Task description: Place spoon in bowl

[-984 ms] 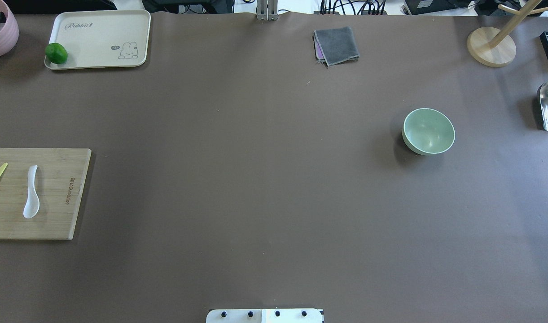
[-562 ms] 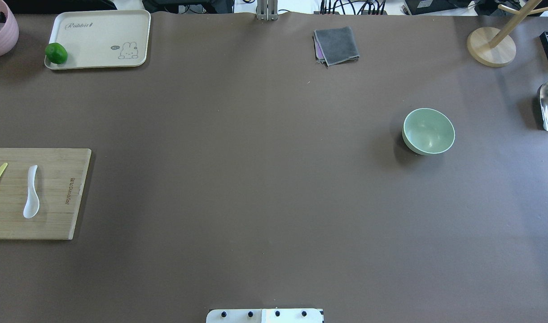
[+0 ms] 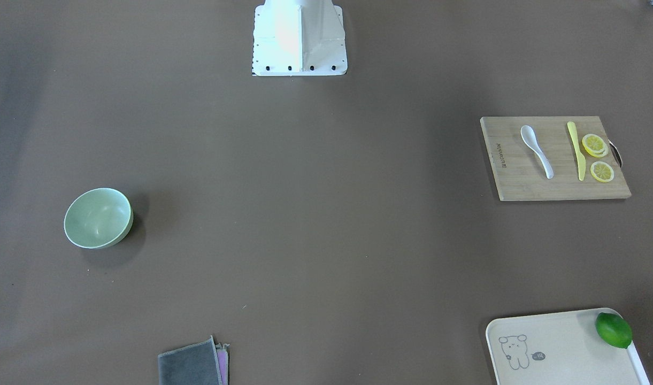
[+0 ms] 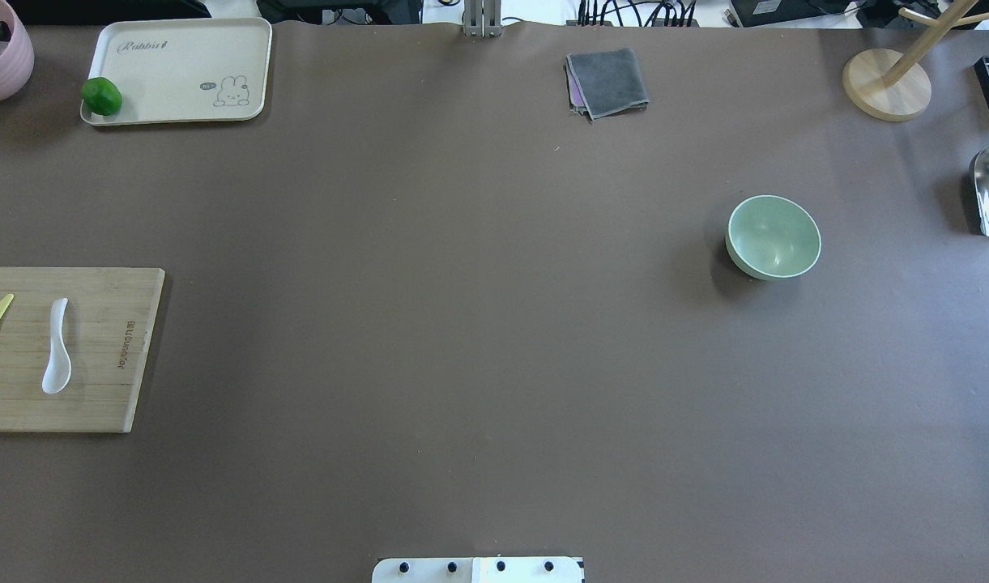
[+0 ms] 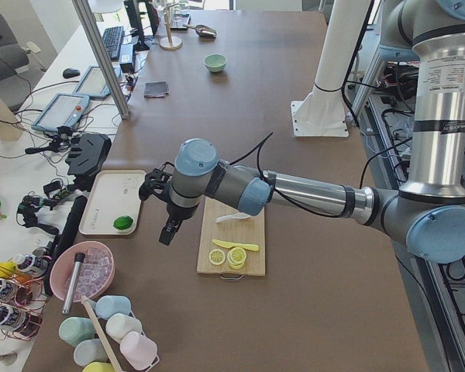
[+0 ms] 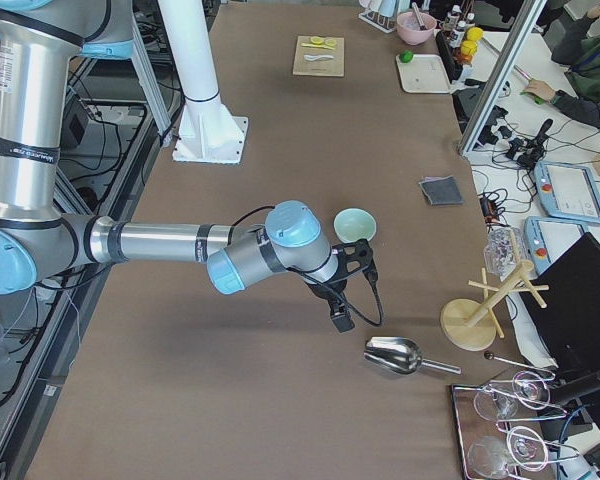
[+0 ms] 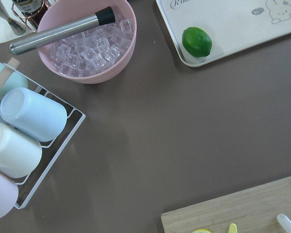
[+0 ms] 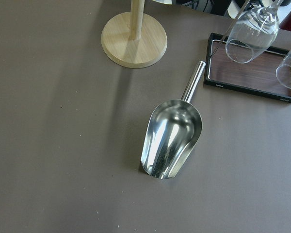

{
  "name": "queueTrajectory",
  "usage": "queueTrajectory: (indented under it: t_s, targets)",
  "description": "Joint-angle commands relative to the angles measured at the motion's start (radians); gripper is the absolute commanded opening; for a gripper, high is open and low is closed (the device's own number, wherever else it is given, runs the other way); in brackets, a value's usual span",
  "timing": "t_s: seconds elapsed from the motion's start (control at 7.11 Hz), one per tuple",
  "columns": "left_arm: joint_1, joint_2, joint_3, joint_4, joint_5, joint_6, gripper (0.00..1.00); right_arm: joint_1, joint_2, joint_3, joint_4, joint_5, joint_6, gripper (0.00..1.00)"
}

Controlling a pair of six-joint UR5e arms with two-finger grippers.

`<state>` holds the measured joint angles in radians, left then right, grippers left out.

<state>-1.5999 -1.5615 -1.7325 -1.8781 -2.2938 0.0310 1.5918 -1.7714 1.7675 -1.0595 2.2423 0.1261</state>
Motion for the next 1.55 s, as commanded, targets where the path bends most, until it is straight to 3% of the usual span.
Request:
queueTrajectory:
  t_s: [0.0, 0.28, 0.56, 0.98, 1.27, 1.41]
  targets:
    - [0.003, 0.023, 0.056, -0.193, -0.001, -0.003, 0.98, -0.004, 0.006, -0.051, 0.046, -0.004, 0.023, 1.0]
    - [0.046, -0.014, 0.073, -0.23, -0.003, -0.005, 0.98, -0.08, 0.062, -0.062, 0.044, -0.007, 0.184, 1.0]
    - [0.131, -0.015, 0.068, -0.277, -0.015, -0.209, 0.98, -0.23, 0.159, -0.074, 0.045, -0.033, 0.472, 1.0]
    - [0.205, -0.009, 0.073, -0.375, -0.015, -0.352, 0.98, -0.489, 0.259, -0.076, 0.052, -0.21, 0.818, 1.0]
    - [0.212, -0.009, 0.074, -0.375, -0.015, -0.352, 0.98, -0.634, 0.265, -0.139, 0.218, -0.32, 0.958, 0.98]
    - [0.215, -0.009, 0.076, -0.375, -0.013, -0.35, 0.98, -0.663, 0.265, -0.178, 0.293, -0.331, 0.999, 0.86]
